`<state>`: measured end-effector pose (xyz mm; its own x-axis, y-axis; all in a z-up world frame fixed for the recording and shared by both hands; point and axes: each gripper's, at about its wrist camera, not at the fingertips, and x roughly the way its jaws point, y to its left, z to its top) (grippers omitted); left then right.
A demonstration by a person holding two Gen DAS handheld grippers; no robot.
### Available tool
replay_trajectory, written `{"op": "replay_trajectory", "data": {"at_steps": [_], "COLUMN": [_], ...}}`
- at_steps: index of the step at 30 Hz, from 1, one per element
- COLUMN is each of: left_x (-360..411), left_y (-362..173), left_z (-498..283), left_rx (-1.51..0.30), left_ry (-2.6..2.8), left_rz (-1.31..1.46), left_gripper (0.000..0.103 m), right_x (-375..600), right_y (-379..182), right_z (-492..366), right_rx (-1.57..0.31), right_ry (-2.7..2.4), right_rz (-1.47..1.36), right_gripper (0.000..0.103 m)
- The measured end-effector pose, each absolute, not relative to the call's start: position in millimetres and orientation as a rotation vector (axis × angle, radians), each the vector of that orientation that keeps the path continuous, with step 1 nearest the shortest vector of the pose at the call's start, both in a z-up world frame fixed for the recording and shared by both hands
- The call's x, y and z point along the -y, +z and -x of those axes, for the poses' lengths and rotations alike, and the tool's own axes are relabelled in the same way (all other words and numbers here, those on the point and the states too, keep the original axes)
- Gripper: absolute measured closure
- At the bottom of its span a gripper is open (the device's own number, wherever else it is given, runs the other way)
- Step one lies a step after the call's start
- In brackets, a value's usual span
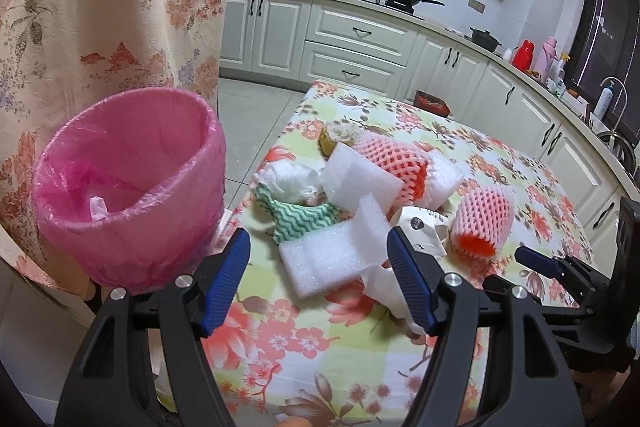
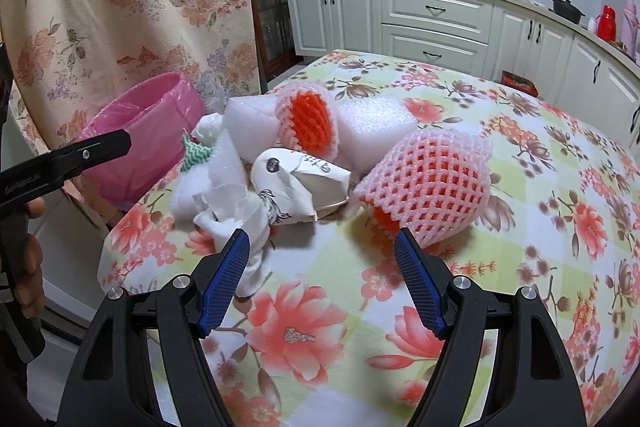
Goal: Collect trash
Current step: 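Move both open tools back over the table, then grasp the pink foam net with the right tool while the left tool grasps white tissue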
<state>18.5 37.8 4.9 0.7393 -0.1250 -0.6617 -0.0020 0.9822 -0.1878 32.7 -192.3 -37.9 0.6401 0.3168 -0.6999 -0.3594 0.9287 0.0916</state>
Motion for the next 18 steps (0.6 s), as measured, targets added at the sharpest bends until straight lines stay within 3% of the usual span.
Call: {"op": "replay_trajectory", "data": {"at_steps": [15, 18], "left_x": [13.5, 22.9], "left_y": [-17.1, -24.1], "left_z": [-25.7, -28.5], "left_rx": [-0.811, -0.832], "left_ry": [-0.191, -0.211], "left_rz": [0.173, 0.176], "left_gripper": [0.04, 0.04], "right_x": [221.4, 228.0], "right_y": [-44.4, -45.2], "right_z": [-42.9, -45.3], "right_rx": [-0.797, -0.794], "right_ry": [0.325, 0.308], "right_rz": [0.025, 0.017], "right_gripper": [0.032, 0.028]}}
